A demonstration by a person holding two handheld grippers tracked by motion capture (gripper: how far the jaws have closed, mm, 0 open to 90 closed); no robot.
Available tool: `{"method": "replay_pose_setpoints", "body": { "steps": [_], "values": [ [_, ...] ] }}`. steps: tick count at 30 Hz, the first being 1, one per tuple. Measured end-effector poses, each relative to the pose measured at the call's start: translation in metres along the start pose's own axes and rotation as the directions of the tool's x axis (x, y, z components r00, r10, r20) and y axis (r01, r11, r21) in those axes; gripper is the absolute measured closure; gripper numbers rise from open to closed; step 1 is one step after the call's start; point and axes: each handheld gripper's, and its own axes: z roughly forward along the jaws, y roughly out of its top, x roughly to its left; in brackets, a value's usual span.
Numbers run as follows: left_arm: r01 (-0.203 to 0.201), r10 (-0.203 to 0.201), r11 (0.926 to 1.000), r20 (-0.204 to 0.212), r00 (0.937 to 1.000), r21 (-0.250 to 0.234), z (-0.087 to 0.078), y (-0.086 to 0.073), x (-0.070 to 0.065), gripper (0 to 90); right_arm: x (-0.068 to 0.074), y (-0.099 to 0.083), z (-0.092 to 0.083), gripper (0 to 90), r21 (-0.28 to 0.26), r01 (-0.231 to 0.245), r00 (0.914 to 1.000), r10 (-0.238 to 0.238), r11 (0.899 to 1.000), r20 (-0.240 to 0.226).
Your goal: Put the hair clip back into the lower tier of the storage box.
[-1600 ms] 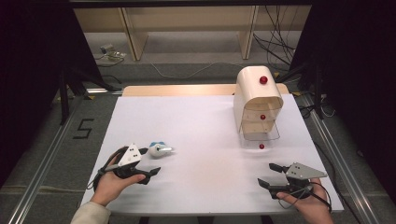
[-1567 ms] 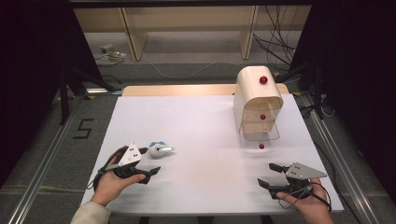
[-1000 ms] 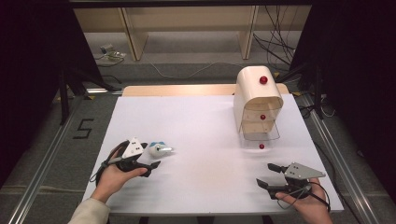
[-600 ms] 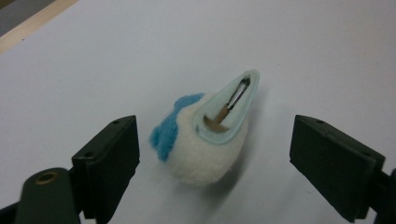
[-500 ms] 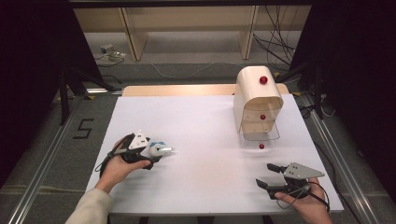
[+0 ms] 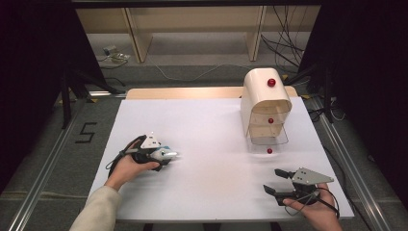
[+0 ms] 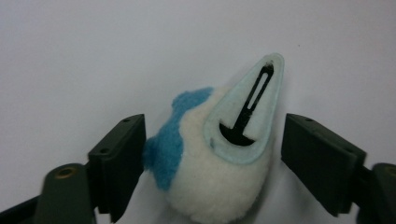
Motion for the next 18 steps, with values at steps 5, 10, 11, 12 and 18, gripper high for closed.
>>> {"method": "replay_pose_setpoints", "body": {
  "steps": [5,10,11,12,18],
  "values": [
    [0.029,-0.029,0.9995,0.026,0.9992,0.012,-0.0005,-0.0031,0.0018,36.1,-0.0002,-0.0002,-0.0001,26.7,-0.004,-0.001,1.0000,0.001,1.000,-0.002],
    [0.009,-0.009,0.9998,0.031,0.9995,0.016,-0.0011,-0.0021,-0.0003,42.4,0.0005,-0.0001,0.0002,26.9,-0.006,-0.004,1.0000,0.003,1.000,-0.005],
    [0.005,-0.006,0.9999,0.031,0.9995,0.016,-0.0012,-0.0019,-0.0007,43.0,0.0005,-0.0001,-0.0001,26.9,-0.002,-0.003,1.0000,0.003,1.000,-0.003],
    [0.005,-0.006,0.9999,0.033,0.9995,0.016,-0.0013,-0.0018,-0.0007,43.6,0.0005,-0.0001,0.0000,26.9,-0.002,-0.003,1.0000,0.003,1.000,-0.004],
    [0.022,-0.021,0.9996,0.039,0.9990,-0.019,-0.0035,0.0004,-0.0017,44.3,0.0002,0.0000,-0.0003,26.9,0.001,-0.002,1.0000,0.002,1.000,-0.002]
  ]
}}
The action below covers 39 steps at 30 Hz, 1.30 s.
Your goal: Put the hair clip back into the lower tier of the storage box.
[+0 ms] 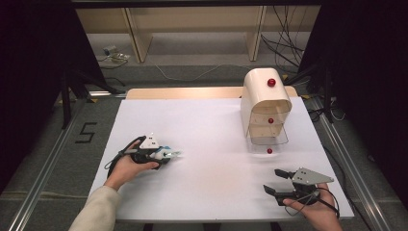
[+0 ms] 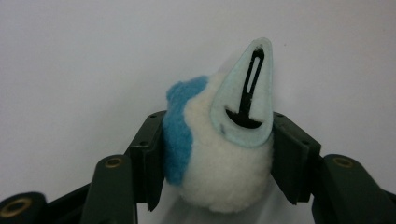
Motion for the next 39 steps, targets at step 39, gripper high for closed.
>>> {"method": "replay_pose_setpoints", "body": {
  "steps": [39],
  "values": [
    [-0.014,0.014,0.9939,-0.002,0.9999,-0.109,-0.009,0.029,-0.018,45.8,0.000,0.000,0.001,27.9,-0.001,0.001,1.0000,-0.001,1.000,-0.006]
  ]
}}
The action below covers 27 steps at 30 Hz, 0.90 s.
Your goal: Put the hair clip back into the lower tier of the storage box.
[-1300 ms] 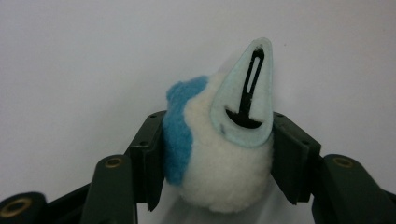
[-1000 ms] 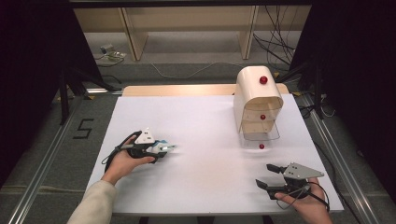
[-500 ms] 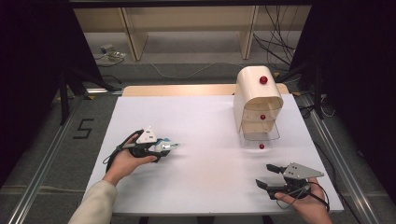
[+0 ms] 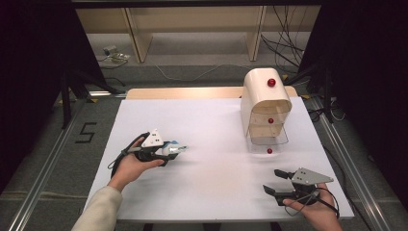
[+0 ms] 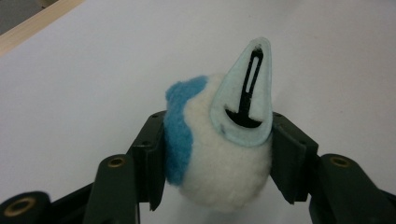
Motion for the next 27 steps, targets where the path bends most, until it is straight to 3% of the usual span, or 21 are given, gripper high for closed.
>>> {"method": "replay_pose_setpoints", "body": {
  "steps": [27],
  "values": [
    [-0.034,0.035,0.9989,0.023,0.9991,-0.032,0.008,0.022,-0.014,46.0,0.000,0.000,0.000,27.7,0.001,0.002,1.0000,-0.002,1.000,-0.001]
  ]
}}
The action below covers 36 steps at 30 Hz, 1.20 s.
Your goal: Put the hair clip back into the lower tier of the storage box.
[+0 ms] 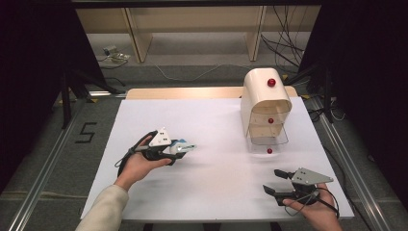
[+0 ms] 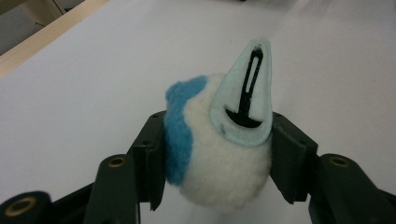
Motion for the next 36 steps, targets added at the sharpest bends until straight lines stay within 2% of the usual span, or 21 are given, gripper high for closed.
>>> {"method": "replay_pose_setpoints", "body": {
  "steps": [20,22,26,33,35,36],
  "values": [
    [-0.025,0.025,0.9996,0.017,0.9995,-0.016,0.009,0.019,-0.010,46.2,0.000,0.000,0.000,27.7,0.000,-0.004,1.0000,0.004,1.000,0.001],
    [-0.040,0.040,0.9992,0.022,0.9990,-0.007,0.009,0.020,-0.010,46.2,0.000,0.000,0.000,27.7,0.004,-0.003,1.0000,0.003,1.000,0.003],
    [-0.031,0.032,0.9993,0.023,0.9992,-0.020,0.011,0.024,-0.011,46.2,0.000,0.000,0.000,27.7,0.005,-0.002,1.0000,0.002,1.000,0.000],
    [-0.047,0.047,0.9986,0.032,0.9984,-0.024,0.015,0.032,-0.014,46.3,0.000,0.000,0.000,27.7,0.005,-0.006,1.0000,0.006,1.000,0.000],
    [-0.040,0.041,0.9987,0.035,0.9985,-0.032,0.017,0.033,-0.016,46.4,-0.001,0.000,0.000,27.7,0.003,-0.002,1.0000,0.002,1.000,-0.002],
    [-0.050,0.051,0.9984,0.038,0.9979,-0.024,0.017,0.034,-0.016,46.4,-0.001,0.000,0.000,27.7,0.003,-0.002,1.0000,0.002,1.000,-0.002]
  ]
}}
